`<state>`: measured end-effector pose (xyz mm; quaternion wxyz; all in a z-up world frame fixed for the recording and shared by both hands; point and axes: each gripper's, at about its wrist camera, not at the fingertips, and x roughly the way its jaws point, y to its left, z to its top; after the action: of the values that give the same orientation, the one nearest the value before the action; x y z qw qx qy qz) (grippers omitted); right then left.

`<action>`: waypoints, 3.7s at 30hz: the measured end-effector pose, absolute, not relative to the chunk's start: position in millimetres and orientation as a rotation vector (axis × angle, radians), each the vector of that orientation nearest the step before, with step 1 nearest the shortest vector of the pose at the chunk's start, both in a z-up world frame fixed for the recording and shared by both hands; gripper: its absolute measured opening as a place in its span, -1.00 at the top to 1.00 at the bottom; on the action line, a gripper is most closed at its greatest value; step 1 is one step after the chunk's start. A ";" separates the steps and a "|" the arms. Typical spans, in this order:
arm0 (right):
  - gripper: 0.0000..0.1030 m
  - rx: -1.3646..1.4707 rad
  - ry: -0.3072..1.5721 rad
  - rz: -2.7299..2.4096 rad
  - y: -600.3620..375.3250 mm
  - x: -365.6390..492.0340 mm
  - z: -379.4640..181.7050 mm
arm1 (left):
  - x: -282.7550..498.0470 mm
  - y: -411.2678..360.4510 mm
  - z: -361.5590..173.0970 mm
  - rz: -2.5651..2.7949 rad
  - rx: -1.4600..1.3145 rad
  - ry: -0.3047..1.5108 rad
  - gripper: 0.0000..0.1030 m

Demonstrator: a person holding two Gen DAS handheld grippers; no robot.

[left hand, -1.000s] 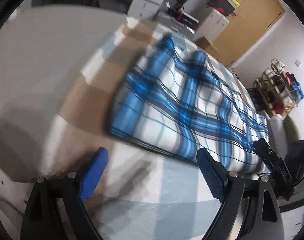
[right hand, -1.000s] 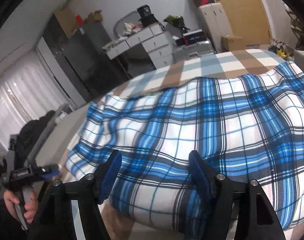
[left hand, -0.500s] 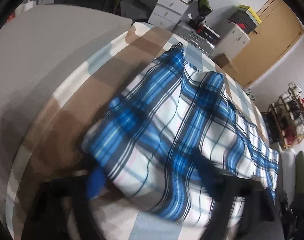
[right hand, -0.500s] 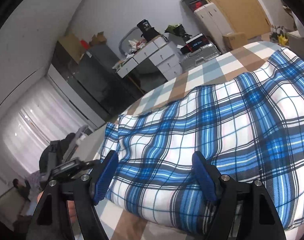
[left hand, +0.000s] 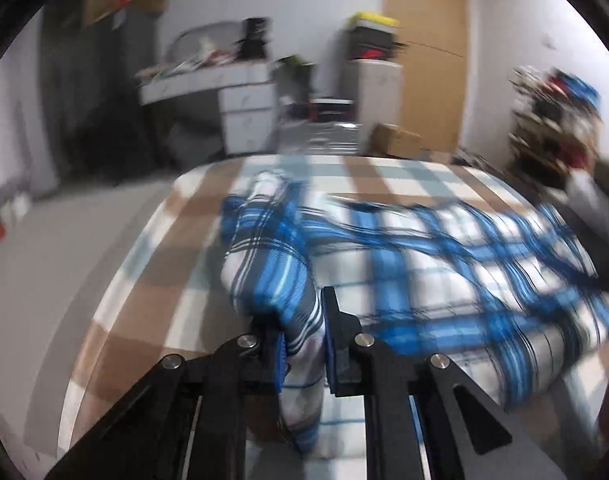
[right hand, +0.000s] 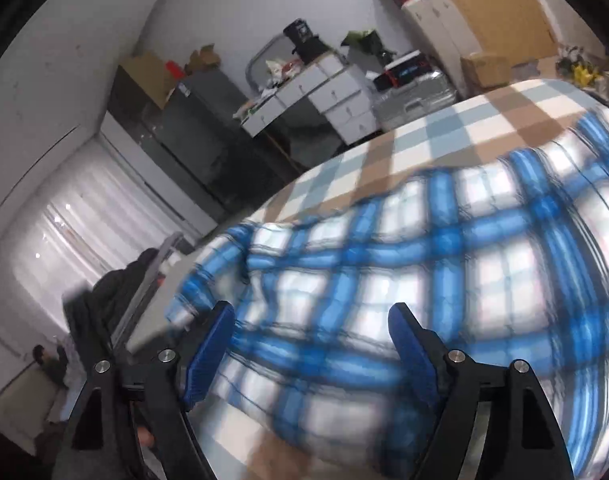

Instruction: Fold large clothes

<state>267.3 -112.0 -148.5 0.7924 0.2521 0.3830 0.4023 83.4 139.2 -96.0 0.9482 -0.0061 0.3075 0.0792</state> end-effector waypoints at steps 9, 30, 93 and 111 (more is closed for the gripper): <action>-0.57 0.158 1.317 0.988 66.1 350.7 -121.5 | 74.6 137.2 -96.4 0.046 0.030 0.637 0.82; 0.81 -0.608 1.360 0.770 272.3 315.1 -154.6 | 75.1 205.3 -96.9 0.121 -0.168 0.722 0.84; 0.10 -0.290 0.918 0.771 -51.1 298.9 -111.2 | 100.5 -8.2 -58.5 -0.494 0.021 0.884 -0.37; -0.01 0.006 0.842 0.573 -131.6 240.9 -134.7 | 75.1 -16.4 -67.7 -0.444 0.057 0.813 -0.65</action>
<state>240.9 -131.6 -134.7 0.8731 0.0029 0.4032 0.2741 75.1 -16.4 -67.7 0.8942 0.0276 0.3922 -0.2140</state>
